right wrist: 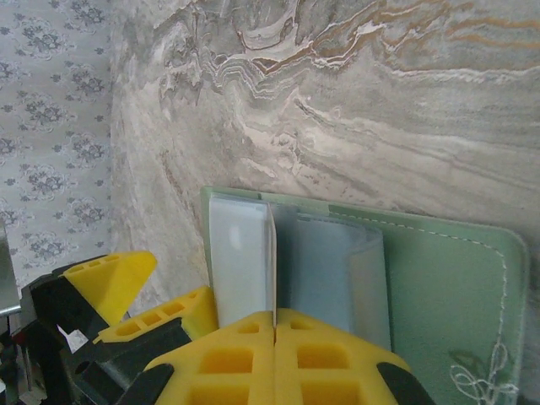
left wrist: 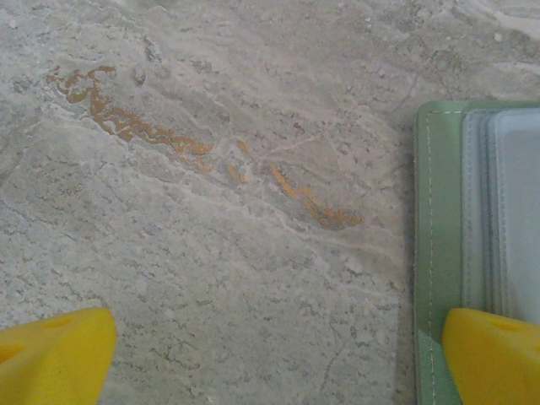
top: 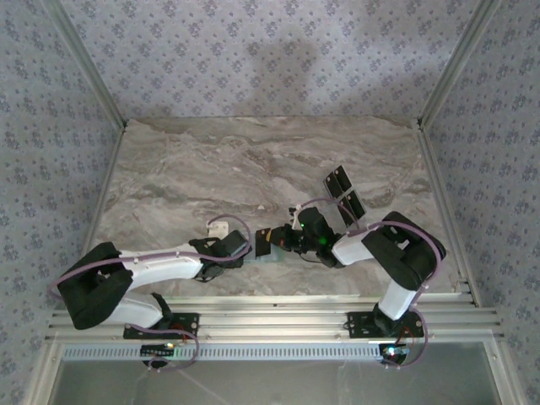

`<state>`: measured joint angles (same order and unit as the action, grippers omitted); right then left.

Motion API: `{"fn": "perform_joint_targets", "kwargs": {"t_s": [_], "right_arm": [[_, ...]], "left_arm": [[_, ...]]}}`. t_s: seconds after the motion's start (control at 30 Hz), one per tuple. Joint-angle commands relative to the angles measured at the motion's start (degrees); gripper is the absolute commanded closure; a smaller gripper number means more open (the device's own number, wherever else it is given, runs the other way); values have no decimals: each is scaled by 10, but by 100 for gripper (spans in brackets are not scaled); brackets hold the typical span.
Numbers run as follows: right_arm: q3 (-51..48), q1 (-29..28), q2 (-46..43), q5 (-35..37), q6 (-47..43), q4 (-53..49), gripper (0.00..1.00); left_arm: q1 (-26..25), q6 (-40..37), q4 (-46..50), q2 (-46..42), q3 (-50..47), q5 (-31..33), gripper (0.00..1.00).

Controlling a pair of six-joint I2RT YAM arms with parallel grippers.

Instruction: Put the credit cards into the card holder

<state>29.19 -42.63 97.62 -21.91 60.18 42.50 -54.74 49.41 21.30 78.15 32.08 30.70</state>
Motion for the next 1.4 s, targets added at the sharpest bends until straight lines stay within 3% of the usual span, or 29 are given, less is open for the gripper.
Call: {"fn": "perform_joint_targets", "kwargs": {"t_s": [0.0, 0.67, 1.37], "right_arm": [[-13, 2, 9, -6, 0, 14, 100], [-35, 6, 54, -38, 15, 83, 100], [-36, 21, 67, -48, 14, 83, 100]], "left_arm": [[2, -1, 15, 20, 0, -10, 0], [2, 7, 22, 15, -4, -9, 0], [2, 8, 23, 7, -9, -8, 0]]}}
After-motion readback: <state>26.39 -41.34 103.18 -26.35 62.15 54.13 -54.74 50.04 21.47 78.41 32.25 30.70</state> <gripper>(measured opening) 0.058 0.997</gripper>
